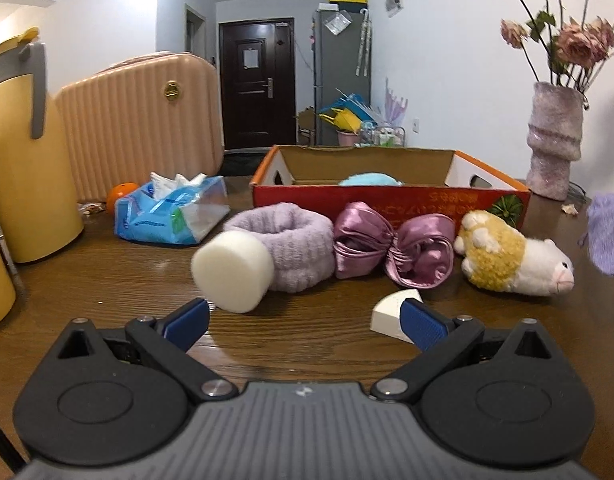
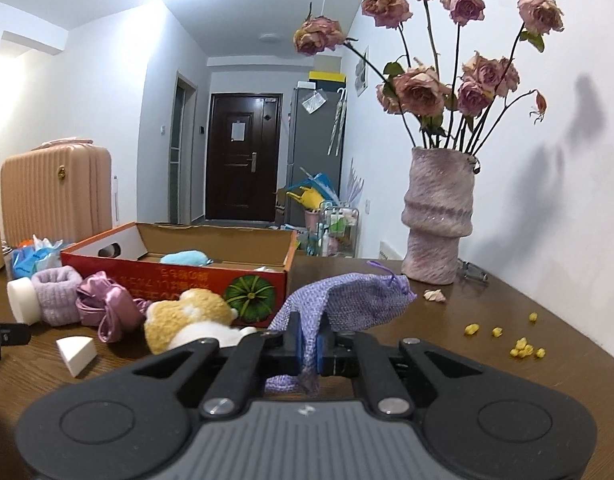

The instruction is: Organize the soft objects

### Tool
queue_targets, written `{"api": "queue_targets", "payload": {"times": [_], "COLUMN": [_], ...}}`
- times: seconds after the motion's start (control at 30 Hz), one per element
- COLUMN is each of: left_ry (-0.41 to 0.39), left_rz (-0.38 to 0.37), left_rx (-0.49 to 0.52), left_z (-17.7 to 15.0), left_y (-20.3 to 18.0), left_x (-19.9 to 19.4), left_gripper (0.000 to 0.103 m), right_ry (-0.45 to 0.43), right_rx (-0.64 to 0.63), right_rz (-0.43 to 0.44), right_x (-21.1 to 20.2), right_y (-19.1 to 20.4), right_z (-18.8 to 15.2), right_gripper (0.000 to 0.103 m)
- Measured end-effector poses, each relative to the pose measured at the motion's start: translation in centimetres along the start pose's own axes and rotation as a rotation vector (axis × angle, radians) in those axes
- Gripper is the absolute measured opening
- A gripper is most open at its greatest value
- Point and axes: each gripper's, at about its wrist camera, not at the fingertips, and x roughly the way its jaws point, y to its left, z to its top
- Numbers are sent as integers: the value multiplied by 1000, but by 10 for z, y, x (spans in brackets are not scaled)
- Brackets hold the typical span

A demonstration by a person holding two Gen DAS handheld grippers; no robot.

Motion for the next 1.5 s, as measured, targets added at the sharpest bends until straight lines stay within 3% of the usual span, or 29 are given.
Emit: {"api": "queue_targets", "payload": {"times": [0.67, 0.73, 1.0, 1.07, 1.33, 1.5], "left_ry": [153, 156, 176, 173, 142, 69], "left_rz": [-79, -79, -105, -122, -113, -102], "left_rx": [16, 30, 46, 42, 29, 17], "left_z": [9, 9, 9, 9, 12, 19], "left_y": [-41, -43, -45, -45, -41, -38], "left_x": [53, 55, 60, 59, 53, 39], "left_gripper": [103, 99, 45, 36, 34, 34], "right_ry": [4, 5, 5, 3, -8, -26], "right_rx": [-6, -5, -14, -15, -17, -11], "right_rz": [-11, -10, -3, -2, -1, -5], "right_x": [4, 4, 4, 3, 1, 0], "right_y": [-7, -8, -5, -5, -5, -4], "right_z": [-4, -4, -6, -5, -5, -4], "right_gripper": [6, 6, 6, 6, 6, 6]}}
